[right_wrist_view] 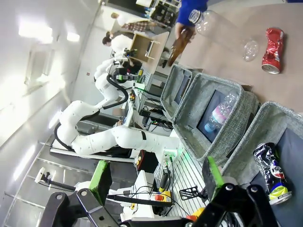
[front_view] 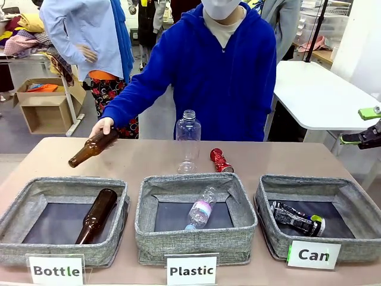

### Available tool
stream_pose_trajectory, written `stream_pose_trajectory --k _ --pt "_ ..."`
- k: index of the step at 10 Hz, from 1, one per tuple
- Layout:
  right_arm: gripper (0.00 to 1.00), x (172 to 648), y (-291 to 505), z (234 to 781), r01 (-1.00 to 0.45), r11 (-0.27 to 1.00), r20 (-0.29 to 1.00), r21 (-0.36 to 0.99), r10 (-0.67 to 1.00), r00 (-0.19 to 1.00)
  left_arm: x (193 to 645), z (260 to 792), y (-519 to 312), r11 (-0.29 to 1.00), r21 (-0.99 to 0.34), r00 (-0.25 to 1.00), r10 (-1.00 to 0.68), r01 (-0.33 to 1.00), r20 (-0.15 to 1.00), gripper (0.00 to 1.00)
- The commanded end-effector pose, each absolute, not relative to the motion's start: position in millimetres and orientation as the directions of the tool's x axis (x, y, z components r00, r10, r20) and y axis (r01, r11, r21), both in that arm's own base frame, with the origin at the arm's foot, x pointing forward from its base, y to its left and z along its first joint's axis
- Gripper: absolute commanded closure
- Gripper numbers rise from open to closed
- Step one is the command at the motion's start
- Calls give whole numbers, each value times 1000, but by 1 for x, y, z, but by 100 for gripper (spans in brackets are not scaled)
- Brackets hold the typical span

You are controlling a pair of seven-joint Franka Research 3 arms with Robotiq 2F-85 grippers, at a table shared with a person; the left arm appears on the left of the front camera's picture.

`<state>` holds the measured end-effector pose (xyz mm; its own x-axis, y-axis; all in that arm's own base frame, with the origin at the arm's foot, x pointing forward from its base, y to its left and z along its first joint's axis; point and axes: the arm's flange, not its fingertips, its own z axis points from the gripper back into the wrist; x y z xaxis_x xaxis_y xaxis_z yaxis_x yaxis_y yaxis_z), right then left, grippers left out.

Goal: Sort the can waste into the basket.
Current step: Pick up the can waste from the table and place it in the right Fabric basket.

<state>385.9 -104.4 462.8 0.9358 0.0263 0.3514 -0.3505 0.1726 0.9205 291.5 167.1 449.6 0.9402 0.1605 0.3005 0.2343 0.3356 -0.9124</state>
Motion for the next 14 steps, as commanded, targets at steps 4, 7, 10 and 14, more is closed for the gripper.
stream_pose_trajectory --k 4,7,10,14 --pt "0 384 -106 465 -361 169 360 917 40 932 337 458 150 391 -892 966 29 225 256 0" --pt "0 384 -106 465 -361 169 360 917 40 932 330 470 175 343 -910 965 31 234 260 0" --pt "0 384 -106 465 -361 169 360 917 40 932 278 465 211 284 -915 942 95 286 323 0" --pt "0 384 -106 465 -361 169 360 917 40 932 281 455 202 277 -918 943 94 283 318 0"
